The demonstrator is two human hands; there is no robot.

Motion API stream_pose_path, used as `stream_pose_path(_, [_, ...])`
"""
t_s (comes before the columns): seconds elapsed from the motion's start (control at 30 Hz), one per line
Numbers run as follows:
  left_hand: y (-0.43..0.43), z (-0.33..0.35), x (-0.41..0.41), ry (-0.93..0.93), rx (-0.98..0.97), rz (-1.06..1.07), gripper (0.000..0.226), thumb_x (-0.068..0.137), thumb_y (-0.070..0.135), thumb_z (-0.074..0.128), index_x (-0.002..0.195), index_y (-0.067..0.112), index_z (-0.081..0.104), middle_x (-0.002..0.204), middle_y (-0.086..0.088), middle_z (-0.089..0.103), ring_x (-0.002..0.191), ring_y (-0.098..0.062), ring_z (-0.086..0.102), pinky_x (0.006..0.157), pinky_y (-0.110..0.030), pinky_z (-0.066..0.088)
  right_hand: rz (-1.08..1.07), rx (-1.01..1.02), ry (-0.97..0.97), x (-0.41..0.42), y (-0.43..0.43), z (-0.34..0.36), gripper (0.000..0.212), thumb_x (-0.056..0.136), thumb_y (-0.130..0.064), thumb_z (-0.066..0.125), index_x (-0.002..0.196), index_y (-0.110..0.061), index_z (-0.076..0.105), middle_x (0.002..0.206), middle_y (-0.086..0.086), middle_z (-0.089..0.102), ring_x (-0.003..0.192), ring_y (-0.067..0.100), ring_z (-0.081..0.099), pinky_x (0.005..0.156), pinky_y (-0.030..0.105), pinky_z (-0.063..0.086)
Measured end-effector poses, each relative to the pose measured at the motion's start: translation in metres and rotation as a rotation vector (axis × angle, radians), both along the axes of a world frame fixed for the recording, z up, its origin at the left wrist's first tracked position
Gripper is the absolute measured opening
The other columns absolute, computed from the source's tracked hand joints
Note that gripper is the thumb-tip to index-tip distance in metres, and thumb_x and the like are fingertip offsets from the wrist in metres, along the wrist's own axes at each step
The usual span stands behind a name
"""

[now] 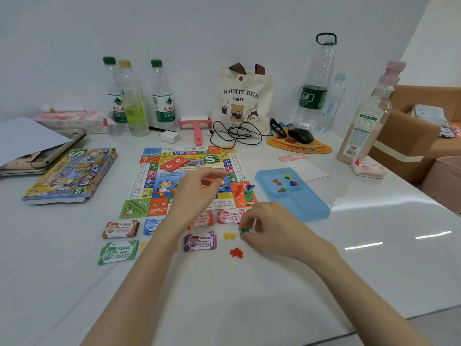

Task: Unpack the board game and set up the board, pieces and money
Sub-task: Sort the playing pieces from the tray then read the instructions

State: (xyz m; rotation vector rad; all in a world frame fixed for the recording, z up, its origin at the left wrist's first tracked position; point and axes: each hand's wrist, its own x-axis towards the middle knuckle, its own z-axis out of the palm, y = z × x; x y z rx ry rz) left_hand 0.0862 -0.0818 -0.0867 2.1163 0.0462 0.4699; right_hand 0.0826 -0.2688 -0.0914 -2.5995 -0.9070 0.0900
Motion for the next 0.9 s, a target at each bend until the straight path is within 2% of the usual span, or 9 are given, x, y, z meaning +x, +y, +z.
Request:
stream_pose_path(0.17, [-0.001, 0.001, -0.001, 0.002, -0.005, -0.002, 0.022, 0.094, 0.015, 0.057, 0.106, 0.026, 0.071, 0.103, 0.016, 0.065, 0.087, 0.008, 0.057, 0.070, -0.007, 0.041, -0.004, 0.006, -0.005, 0.000, -0.003, 0.003, 0.014, 0.085, -0.035, 0.068, 0.099, -0.031, 0.069, 0.092, -0.017, 0.059, 0.075, 0.002, 0.053, 0.066, 0.013, 0.042])
stream_pose_path(0.33, [-0.004, 0.002, -0.002, -0.014, -0.025, -0.024, 0.022, 0.094, 0.015, 0.057, 0.105, 0.028, 0.070, 0.103, 0.018, 0.066, 0.090, 0.008, 0.058, 0.072, -0.007, 0.043, -0.072, 0.144, -0.009, 0.005, -0.015, 0.021, 0.006, 0.088, -0.030, 0.067, 0.093, -0.030, 0.070, 0.085, -0.017, 0.062, 0.076, 0.004, 0.059, 0.069, 0.018, 0.050])
stream_pose_path(0.43, [-0.006, 0.005, -0.002, -0.019, -0.040, -0.038, 0.023, 0.094, 0.013, 0.057, 0.105, 0.029, 0.070, 0.103, 0.019, 0.066, 0.090, 0.008, 0.058, 0.070, -0.002, 0.042, -0.203, 0.174, -0.056, 0.027, -0.026, 0.026, 0.009, 0.090, -0.023, 0.062, 0.092, -0.028, 0.070, 0.080, -0.019, 0.060, 0.075, 0.001, 0.057, 0.067, 0.011, 0.042])
stream_pose_path(0.5, [-0.009, 0.006, -0.001, -0.023, -0.041, -0.045, 0.024, 0.094, 0.013, 0.056, 0.107, 0.028, 0.069, 0.101, 0.020, 0.065, 0.090, 0.009, 0.057, 0.070, 0.000, 0.041, -0.300, 0.177, -0.097, 0.050, -0.033, 0.025, 0.013, 0.091, -0.019, 0.059, 0.096, -0.024, 0.070, 0.084, -0.014, 0.063, 0.078, 0.003, 0.057, 0.067, 0.012, 0.039])
stream_pose_path(0.57, [-0.011, 0.007, -0.001, -0.029, -0.040, -0.050, 0.024, 0.094, 0.013, 0.056, 0.107, 0.028, 0.069, 0.098, 0.024, 0.063, 0.088, 0.011, 0.056, 0.069, 0.002, 0.040, -0.366, 0.143, -0.098, 0.071, -0.040, 0.024, 0.014, 0.092, -0.020, 0.057, 0.099, -0.022, 0.069, 0.097, -0.008, 0.067, 0.086, 0.008, 0.059, 0.071, 0.018, 0.041])
stream_pose_path(0.7, [-0.012, 0.008, -0.002, -0.033, -0.033, -0.054, 0.023, 0.094, 0.014, 0.056, 0.108, 0.028, 0.069, 0.097, 0.026, 0.061, 0.087, 0.013, 0.055, 0.068, 0.004, 0.038, -0.360, -0.094, 0.051, 0.088, -0.043, 0.020, 0.025, 0.090, -0.038, 0.061, 0.109, -0.022, 0.067, 0.114, -0.007, 0.065, 0.095, 0.009, 0.054, 0.081, 0.024, 0.041])
stream_pose_path(0.8, [-0.013, 0.009, -0.002, -0.032, -0.027, -0.050, 0.023, 0.094, 0.014, 0.056, 0.107, 0.028, 0.068, 0.097, 0.025, 0.062, 0.085, 0.014, 0.055, 0.068, 0.005, 0.038, -0.365, -0.148, 0.061, 0.083, -0.042, 0.018, 0.024, 0.088, -0.043, 0.061, 0.103, -0.025, 0.069, 0.115, -0.012, 0.065, 0.101, 0.009, 0.054, 0.089, 0.030, 0.047])
stream_pose_path(0.9, [-0.015, 0.009, -0.002, -0.022, -0.030, -0.054, 0.023, 0.095, 0.014, 0.056, 0.108, 0.028, 0.069, 0.100, 0.021, 0.064, 0.084, 0.014, 0.055, 0.068, 0.004, 0.039, -0.370, -0.137, 0.053, 0.074, -0.044, 0.021, 0.015, 0.088, -0.036, 0.062, 0.095, -0.027, 0.072, 0.120, -0.017, 0.062, 0.098, 0.006, 0.051, 0.086, 0.029, 0.046])
